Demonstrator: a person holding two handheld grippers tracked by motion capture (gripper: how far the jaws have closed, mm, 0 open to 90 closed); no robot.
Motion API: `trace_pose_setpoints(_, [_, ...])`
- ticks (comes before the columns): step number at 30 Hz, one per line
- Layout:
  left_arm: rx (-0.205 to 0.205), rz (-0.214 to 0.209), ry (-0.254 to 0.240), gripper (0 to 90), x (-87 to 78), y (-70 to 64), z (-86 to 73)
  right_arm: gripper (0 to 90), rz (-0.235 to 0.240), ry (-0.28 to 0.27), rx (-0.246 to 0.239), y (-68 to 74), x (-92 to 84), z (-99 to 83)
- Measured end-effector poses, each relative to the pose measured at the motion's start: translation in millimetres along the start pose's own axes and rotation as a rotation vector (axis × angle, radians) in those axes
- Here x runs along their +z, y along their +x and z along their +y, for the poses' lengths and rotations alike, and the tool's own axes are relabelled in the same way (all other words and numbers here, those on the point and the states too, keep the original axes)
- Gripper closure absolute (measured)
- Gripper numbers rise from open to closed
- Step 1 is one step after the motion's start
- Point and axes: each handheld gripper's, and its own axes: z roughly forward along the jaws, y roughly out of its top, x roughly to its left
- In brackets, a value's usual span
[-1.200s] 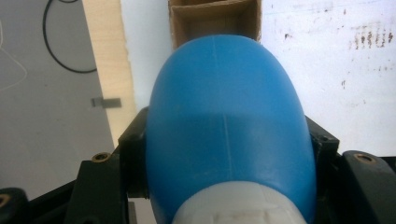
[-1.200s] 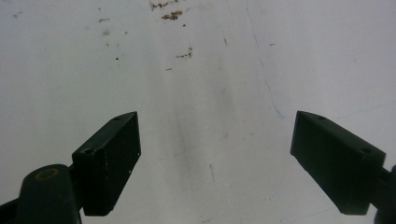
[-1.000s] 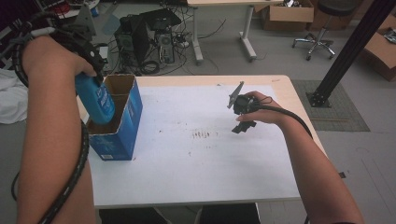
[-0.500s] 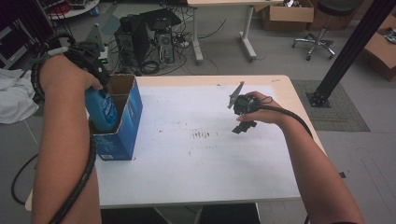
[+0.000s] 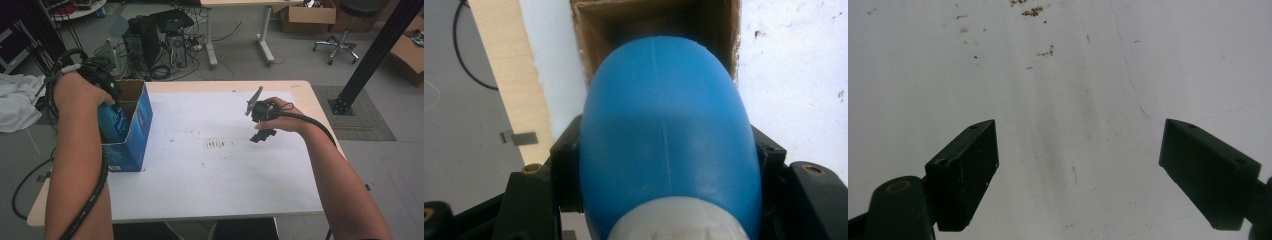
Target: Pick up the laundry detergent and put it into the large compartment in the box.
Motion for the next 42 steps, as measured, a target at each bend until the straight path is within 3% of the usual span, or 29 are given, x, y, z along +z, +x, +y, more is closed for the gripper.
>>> trace_pose_setpoints(21, [-0.009,-0.016,0.012,37.7,56.4,5.0,-1.7,16.1,0.000,0.009,-0.003,2.8,-1.5,-0.2])
trace_pose_setpoints(27, [0.009,-0.023,0.012,37.7,65.0,3.4,-1.0,16.1,0.000,0.008,-0.005,2.7,-0.4,0.4])
trace_pose_setpoints(30, [0.018,-0.004,0.012,37.7,68.5,0.3,0.6,16.1,-0.001,0.012,-0.002,3.1,-0.3,0.2])
trace_pose_setpoints(42, [0.021,-0.009,0.019,37.7,85.5,-2.0,1.2,16.1,0.000,0.011,0.002,3.0,2.5,-1.7])
